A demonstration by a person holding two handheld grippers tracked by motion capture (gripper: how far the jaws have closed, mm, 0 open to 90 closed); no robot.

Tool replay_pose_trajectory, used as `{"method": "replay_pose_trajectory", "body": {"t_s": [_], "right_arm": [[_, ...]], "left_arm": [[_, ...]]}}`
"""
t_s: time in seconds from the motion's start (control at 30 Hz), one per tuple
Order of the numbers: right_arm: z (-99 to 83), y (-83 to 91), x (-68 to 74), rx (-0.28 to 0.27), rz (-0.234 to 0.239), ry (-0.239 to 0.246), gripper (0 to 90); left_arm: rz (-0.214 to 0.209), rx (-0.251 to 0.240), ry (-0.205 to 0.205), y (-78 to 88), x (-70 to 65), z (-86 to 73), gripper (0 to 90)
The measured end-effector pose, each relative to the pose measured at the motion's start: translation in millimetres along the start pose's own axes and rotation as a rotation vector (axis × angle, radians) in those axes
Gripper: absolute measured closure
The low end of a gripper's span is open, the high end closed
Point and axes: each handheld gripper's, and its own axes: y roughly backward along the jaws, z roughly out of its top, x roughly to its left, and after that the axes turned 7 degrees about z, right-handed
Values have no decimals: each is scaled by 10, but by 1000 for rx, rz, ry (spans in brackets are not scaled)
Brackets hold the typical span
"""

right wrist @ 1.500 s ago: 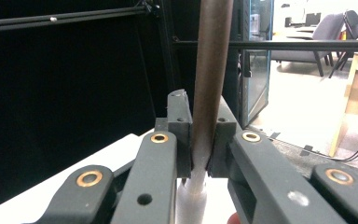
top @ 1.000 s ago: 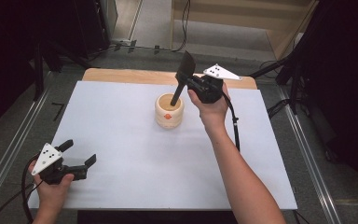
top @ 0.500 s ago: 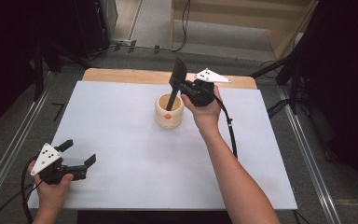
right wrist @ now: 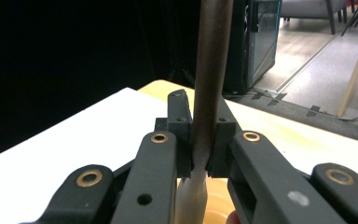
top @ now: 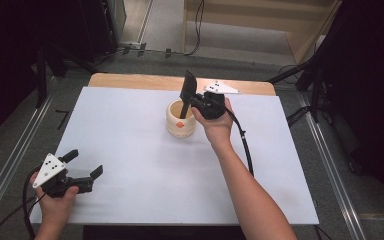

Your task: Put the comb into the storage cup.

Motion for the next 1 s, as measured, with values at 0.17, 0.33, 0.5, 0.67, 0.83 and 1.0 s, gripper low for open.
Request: {"method": "replay_pose_trajectory", "body": {"t_s": [0.17,0.33,0.5,0.67,0.83,1.0], "right_arm": [[-57,-30,-20,7,-2,-19,817],[-104,-63,-22,15,1,-28,817],[-157,-93,-49,4,22,-75,817],[-203,-135,-67,8,20,-107,817],[-232,-166,-65,2,24,-136,817],[-247,-168,-91,-11,27,-195,815]], "left_arm": [[0,1,-2,0,-1,-1,0],[-1,1,-3,1,-1,0,0],[2,4,-5,2,-4,1,0],[3,3,-4,2,-6,0,0],[4,2,-5,4,-2,0,0],[5,1,-6,3,-3,2,0]]}}
